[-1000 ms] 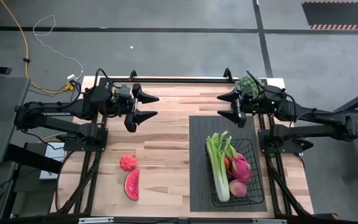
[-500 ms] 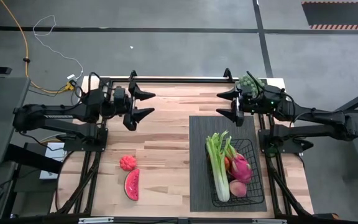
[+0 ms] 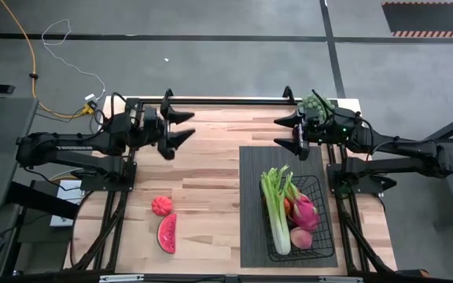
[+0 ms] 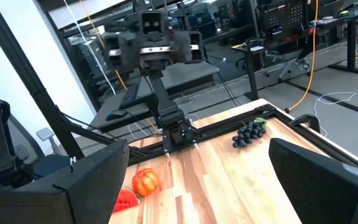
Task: Build produce basket
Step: Put the squash into the black wire basket
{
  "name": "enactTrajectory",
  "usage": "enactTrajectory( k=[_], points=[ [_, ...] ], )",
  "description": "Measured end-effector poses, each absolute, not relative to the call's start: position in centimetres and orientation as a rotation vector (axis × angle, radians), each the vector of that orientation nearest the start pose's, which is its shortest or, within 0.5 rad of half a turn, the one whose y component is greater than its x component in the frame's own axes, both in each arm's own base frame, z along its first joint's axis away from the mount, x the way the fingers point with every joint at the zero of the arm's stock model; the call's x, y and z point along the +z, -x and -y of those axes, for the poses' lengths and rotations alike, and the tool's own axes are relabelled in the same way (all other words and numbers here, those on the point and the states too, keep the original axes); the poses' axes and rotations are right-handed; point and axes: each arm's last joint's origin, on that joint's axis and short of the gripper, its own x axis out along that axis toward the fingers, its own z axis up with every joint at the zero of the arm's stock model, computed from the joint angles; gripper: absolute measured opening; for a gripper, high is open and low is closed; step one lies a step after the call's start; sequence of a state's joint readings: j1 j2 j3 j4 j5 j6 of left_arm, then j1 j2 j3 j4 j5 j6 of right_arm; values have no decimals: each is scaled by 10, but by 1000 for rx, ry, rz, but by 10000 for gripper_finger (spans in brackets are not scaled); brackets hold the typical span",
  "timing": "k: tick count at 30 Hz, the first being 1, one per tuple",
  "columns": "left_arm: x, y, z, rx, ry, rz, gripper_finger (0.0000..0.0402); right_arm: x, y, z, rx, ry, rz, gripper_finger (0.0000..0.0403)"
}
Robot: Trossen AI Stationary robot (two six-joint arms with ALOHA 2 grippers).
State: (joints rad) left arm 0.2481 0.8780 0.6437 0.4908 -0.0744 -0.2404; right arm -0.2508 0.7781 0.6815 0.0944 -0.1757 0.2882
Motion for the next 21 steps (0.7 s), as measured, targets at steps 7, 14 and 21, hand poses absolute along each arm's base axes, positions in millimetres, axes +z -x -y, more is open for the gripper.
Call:
enactTrajectory(
  k=[7, 14, 21],
  points=[
    [321, -188, -60, 649, 414, 192, 291, 325, -174, 39, -78, -289, 9, 378],
    [302, -187, -49, 568, 646, -146, 291, 325, -174, 40, -85, -310, 10, 378],
    [276, -176, 0, 355, 1008, -682, 291, 325, -174, 40, -85, -354, 12, 378]
  ],
)
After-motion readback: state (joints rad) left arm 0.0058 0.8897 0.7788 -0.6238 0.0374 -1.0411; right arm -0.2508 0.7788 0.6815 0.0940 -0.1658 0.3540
